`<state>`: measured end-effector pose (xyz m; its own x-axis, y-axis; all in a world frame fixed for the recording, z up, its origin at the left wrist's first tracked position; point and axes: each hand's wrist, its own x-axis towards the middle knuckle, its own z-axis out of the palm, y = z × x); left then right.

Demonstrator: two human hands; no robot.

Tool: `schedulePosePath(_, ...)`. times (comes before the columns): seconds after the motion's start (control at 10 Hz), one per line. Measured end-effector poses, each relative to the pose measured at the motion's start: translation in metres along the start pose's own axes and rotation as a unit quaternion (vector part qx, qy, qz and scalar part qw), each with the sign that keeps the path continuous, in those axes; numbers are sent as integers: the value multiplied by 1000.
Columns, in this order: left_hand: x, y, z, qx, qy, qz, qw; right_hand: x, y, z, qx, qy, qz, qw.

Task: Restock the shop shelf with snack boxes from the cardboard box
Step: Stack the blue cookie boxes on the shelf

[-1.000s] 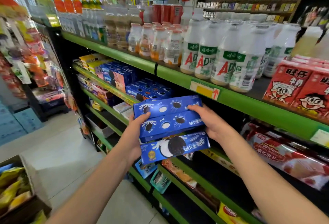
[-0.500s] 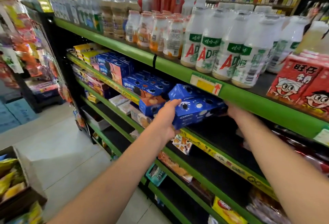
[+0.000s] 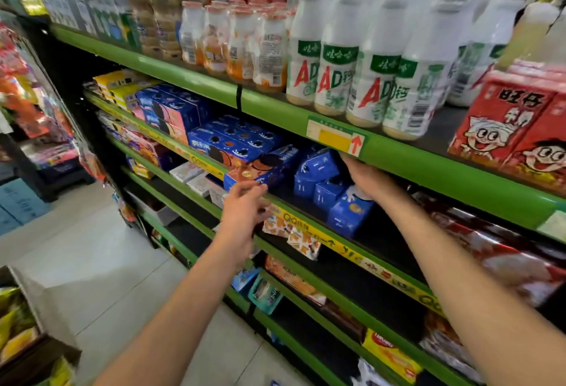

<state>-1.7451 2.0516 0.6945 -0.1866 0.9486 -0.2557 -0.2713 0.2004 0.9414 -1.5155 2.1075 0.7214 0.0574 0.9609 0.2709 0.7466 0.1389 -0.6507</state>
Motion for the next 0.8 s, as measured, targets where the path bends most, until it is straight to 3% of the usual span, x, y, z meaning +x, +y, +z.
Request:
schedulePosePath(0.1, 28, 13, -39, 155, 150, 103, 971, -11, 13, 17, -51, -56, 35, 997)
schedulePosePath(0.3, 58, 7, -37, 275, -20, 108, 955, -15, 19, 21, -55, -79, 30, 995)
schedulePosePath(0.4, 64, -1, -15, 326, -47, 143, 933, -21, 22, 16, -67, -73, 42, 994)
schedulePosePath(0.5, 72, -4, 6, 340, -79, 145, 926, -39, 5, 14, -125, -72, 32, 989)
schedulePosePath(0.6, 79, -7, 12, 353, -116, 126, 920, -71, -29, 31, -130, -66, -61, 987)
schedulePosePath(0.7, 69, -10, -3, 277, -116, 139, 944, -104, -54, 64, -86, -111, -124, 982)
schedulePosePath(0.8, 47, -30, -39, 138, -96, 93, 981, -125, -54, 103, -67, -186, -119, 973)
